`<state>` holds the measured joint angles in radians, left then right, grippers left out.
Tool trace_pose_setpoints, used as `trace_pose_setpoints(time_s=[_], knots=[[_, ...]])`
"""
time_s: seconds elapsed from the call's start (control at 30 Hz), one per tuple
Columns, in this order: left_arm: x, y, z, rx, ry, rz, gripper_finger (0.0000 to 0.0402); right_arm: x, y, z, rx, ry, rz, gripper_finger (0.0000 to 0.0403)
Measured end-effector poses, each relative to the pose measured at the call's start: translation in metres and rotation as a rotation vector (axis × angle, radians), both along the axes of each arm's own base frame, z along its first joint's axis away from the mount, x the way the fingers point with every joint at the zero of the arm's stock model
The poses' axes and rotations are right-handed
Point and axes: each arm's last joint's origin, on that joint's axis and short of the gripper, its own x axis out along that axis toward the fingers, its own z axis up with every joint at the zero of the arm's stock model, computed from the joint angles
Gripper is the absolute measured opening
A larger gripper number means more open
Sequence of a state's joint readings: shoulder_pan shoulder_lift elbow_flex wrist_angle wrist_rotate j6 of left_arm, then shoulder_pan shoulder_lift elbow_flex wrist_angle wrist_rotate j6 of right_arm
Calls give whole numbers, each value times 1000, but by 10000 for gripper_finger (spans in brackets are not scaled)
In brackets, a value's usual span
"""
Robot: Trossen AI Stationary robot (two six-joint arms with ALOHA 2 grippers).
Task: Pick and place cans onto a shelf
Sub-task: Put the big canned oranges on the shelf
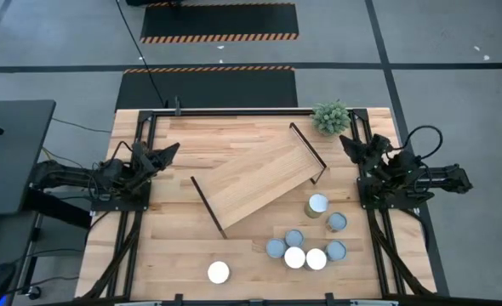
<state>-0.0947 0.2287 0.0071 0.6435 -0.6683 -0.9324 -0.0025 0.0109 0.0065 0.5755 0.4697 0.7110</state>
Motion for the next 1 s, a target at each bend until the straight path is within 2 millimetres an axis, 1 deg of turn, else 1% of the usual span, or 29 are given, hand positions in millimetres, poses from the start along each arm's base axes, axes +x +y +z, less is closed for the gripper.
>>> trace_pose_setpoints(time_s=[0.07, 0.13, 0.2, 0.3, 0.37, 0.47, 0.6, 0.67, 0.73, 0.83, 1.0], knots=[[0, 0, 1, 6, -11, -13, 25, 0, 1, 2, 26, -23, 57, 29], [0, -1, 5, 55, 14, -8, 25, -1, 3, 10, -25, -14, 116, 29], [-2, -1, 16, 120, 18, 7, 26, -1, 4, 20, -41, 14, 142, 27], [-5, -1, 32, 203, 31, 51, 40, -1, 5, 35, -72, 129, 132, 21], [-6, 0, 40, 245, 56, 73, 61, -1, 5, 45, -81, 216, 121, 17], [-7, -1, 50, 282, 90, 78, 104, -1, 5, 59, -85, 355, 122, 14], [-6, -3, 57, 370, 197, 9, 162, 0, 5, 74, -69, 549, 132, 14], [-5, -4, 60, 391, 253, -41, 182, 2, 5, 80, -56, 631, 144, 14], [-5, -4, 62, 390, 319, -85, 197, 6, 6, 87, -41, 685, 169, 15], [-8, -4, 70, 393, 400, -101, 213, 14, 7, 96, -43, 770, 217, 21], [-8, -4, 84, 411, 423, -91, 239, 34, 9, 101, -73, 930, 283, 49]])
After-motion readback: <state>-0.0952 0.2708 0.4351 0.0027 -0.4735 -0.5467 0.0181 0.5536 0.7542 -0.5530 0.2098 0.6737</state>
